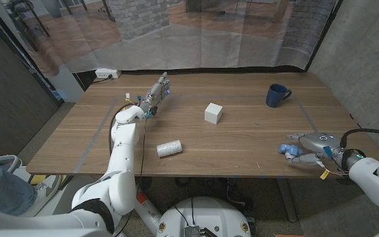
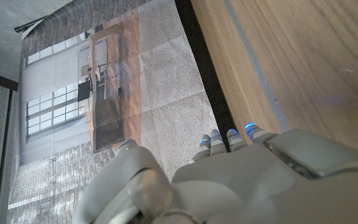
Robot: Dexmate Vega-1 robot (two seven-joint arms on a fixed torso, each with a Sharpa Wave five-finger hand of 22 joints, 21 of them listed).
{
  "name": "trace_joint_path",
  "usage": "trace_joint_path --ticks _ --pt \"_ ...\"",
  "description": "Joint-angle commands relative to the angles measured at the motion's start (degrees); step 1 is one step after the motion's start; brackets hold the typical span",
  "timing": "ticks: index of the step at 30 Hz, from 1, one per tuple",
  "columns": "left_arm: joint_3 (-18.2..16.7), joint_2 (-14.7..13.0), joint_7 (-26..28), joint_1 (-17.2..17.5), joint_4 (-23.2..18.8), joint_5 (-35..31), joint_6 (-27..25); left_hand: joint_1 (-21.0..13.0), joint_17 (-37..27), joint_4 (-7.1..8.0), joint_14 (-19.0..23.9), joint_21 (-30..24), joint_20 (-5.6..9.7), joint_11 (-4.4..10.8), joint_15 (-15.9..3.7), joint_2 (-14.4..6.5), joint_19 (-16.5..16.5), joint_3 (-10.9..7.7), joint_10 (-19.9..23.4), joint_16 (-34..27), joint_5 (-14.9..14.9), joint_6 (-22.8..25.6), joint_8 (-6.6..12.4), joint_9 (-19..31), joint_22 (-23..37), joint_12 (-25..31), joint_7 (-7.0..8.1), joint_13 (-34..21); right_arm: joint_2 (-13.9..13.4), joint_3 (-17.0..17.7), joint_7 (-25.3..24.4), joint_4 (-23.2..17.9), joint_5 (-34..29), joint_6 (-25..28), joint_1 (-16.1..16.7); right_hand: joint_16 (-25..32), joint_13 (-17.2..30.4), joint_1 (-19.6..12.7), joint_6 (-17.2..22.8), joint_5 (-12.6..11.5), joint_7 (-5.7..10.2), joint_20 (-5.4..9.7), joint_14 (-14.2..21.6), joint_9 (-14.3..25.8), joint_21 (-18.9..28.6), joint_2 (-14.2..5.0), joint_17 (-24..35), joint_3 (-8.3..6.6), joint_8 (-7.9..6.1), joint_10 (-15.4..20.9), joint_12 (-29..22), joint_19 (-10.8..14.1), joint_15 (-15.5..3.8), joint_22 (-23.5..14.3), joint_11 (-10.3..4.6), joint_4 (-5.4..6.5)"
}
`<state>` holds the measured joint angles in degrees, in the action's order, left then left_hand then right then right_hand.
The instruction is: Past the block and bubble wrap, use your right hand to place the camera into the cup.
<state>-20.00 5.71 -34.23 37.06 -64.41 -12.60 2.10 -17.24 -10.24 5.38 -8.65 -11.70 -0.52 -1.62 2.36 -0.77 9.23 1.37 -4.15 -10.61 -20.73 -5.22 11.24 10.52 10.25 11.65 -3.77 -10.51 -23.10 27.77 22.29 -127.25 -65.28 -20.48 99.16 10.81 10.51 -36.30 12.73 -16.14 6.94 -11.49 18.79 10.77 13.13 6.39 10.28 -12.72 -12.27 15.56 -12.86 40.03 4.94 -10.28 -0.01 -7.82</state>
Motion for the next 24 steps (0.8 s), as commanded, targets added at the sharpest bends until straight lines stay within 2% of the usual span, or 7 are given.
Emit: trace_joint_path --ticks 1,6,11,16,18,21,24 --pt "0.07 0.30 0.08 0.88 -1.86 -0.36 -1.13 -0.50 -0.33 0.26 0.16 0.15 -0.35 0.11 -0.11 -0.42 0.07 0.36 -0.09 -0.22 0.10 0.37 0.17 0.25 0.22 0.04 0.01 -0.24 -1.71 -0.99 0.06 1.73 -0.05 1.77 -0.17 0.34 0.27 -0.59 1.02 -0.13 0.18 0.68 0.40 0.31 -0.14 -0.47 0.08 0.01 -0.40 0.46 -0.38 0.27 -0.70 -0.08 -0.70 0.22" --pt "0.24 0.34 -0.03 0.78 -1.78 -0.48 -1.51 -0.51 -0.33 0.26 0.10 0.16 -0.44 0.13 -0.06 -0.44 0.11 0.44 -0.05 -0.19 0.10 0.40 0.17 0.25 0.22 0.06 0.05 -0.24 -2.30 -1.50 -0.38 2.97 0.21 2.08 -0.28 0.58 0.30 -0.96 2.62 0.00 0.37 1.57 1.59 0.34 -0.08 -1.08 0.16 -0.13 -0.73 1.54 -0.71 1.19 -2.40 -0.13 -1.47 0.33" --pt "0.35 0.34 -0.04 0.74 -1.80 -0.65 -1.79 -0.53 -0.34 0.27 0.10 0.15 -0.51 0.24 -0.07 -0.47 0.09 0.50 -0.06 -0.19 0.10 0.41 0.17 0.25 0.23 0.05 0.04 -0.24 -2.83 -1.89 -0.76 3.73 0.29 2.62 -0.35 0.73 0.33 -1.13 3.73 0.12 0.72 2.25 2.41 0.36 0.03 -1.42 0.23 -0.22 -0.96 1.93 -0.80 1.93 -3.01 -0.17 -1.95 0.40" --pt "0.29 0.33 0.05 0.74 -1.87 -0.74 -2.11 -0.55 -0.34 0.27 0.09 0.16 -0.57 0.27 -0.13 -0.49 0.14 0.57 -0.03 -0.18 0.10 0.41 0.16 0.25 0.23 0.06 0.02 -0.24 -3.10 -2.33 -2.13 4.19 -0.19 3.12 -0.28 1.48 0.37 -1.46 6.00 0.50 1.37 3.46 5.56 0.39 0.24 -2.10 0.36 -0.37 -1.36 4.14 -1.51 3.41 -4.38 -0.26 -3.15 0.54" --pt "0.24 0.32 0.06 0.67 -1.66 -0.70 -2.04 -0.56 -0.34 0.27 0.09 0.17 -0.60 0.25 -0.12 -0.50 0.18 0.60 -0.09 -0.19 0.10 0.41 0.16 0.25 0.23 0.04 0.04 -0.24 -3.13 -2.58 -2.72 4.40 -0.43 3.41 -0.30 1.73 0.39 -1.70 7.21 0.77 1.76 4.25 7.27 0.41 0.32 -2.25 0.36 -0.39 -1.52 5.88 -2.07 4.13 -5.30 -0.32 -4.08 0.51" --pt "0.20 0.32 0.14 0.58 -1.29 -0.69 -1.95 -0.57 -0.34 0.28 0.09 0.17 -0.60 0.26 -0.06 -0.52 0.19 0.65 -0.10 -0.19 0.10 0.40 0.15 0.25 0.23 0.03 0.08 -0.24 -3.05 -2.89 -4.08 4.67 -0.67 3.77 -0.25 2.17 0.40 -2.35 11.55 1.31 3.08 4.79 10.92 0.46 0.20 -3.02 0.38 -0.66 -2.51 9.29 -3.09 4.83 -6.41 -0.44 -5.80 0.52" --pt "0.20 0.31 0.18 0.49 -0.97 -0.71 -1.88 -0.58 -0.34 0.29 0.11 0.18 -0.60 0.31 0.00 -0.55 0.22 0.70 -0.06 -0.19 0.10 0.41 0.15 0.25 0.23 0.05 0.09 -0.24 -3.20 -3.14 -5.13 4.97 -0.82 3.92 -0.16 2.34 0.39 -2.62 15.47 1.99 3.76 5.51 14.39 0.48 0.12 -3.71 0.36 -0.79 -3.22 13.43 -4.34 5.50 -7.48 -0.55 -6.60 0.67"
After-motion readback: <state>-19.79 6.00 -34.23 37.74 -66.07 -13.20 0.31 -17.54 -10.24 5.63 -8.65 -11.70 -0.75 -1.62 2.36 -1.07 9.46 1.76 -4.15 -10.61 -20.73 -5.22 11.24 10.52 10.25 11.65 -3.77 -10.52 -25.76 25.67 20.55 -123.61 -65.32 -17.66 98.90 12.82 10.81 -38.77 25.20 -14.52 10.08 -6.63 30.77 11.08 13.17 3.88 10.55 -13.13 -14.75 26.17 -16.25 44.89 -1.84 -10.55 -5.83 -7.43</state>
